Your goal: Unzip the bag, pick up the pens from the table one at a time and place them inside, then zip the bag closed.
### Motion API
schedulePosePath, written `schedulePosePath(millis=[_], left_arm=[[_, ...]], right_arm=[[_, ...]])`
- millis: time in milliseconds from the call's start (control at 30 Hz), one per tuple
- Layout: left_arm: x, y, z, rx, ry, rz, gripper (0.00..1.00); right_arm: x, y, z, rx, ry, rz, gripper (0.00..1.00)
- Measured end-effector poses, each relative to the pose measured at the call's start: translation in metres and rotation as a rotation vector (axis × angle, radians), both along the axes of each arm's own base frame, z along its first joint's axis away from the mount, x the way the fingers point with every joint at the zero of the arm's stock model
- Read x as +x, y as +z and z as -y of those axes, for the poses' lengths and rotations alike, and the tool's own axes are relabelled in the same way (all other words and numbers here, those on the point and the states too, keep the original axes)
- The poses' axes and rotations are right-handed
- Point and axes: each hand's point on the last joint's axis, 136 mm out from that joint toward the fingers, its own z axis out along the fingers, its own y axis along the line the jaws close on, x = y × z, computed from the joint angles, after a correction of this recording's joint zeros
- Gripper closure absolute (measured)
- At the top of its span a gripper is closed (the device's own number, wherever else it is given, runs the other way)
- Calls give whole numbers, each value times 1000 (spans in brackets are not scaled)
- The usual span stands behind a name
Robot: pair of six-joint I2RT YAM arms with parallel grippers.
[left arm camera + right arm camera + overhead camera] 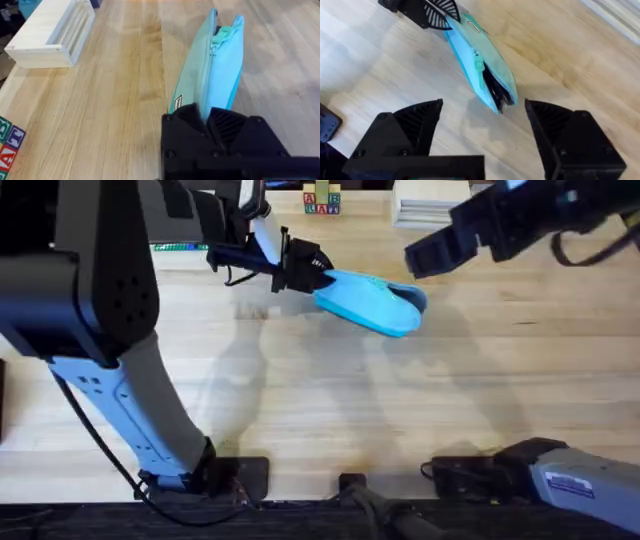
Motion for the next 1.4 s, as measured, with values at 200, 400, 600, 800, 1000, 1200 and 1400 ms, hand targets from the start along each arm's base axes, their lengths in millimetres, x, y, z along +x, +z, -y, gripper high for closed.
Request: schedulePosePath(millis=[200,400,600,800,1000,1200,1400], left_arm=[[0,0,0,0,0,0,958],[0,0,0,0,0,0,958],[0,0,0,0,0,0,958],[0,0,0,0,0,0,958],[0,0,0,0,0,0,958],[0,0,0,0,0,0,958],[0,0,0,0,0,0,958]], right_arm=[[19,-23,-13,-4,57,-41,4],[32,-47,-18,-28,88,-89,4],[41,-69,-25,-29,122,-135,4],[48,-87,-31,-24,139,-173,7],[49,-99,-34,-29,150,-206,15],[44,-109,-48,-39,189,-229,44],[43,-125,-54,-47,206,-274,117]])
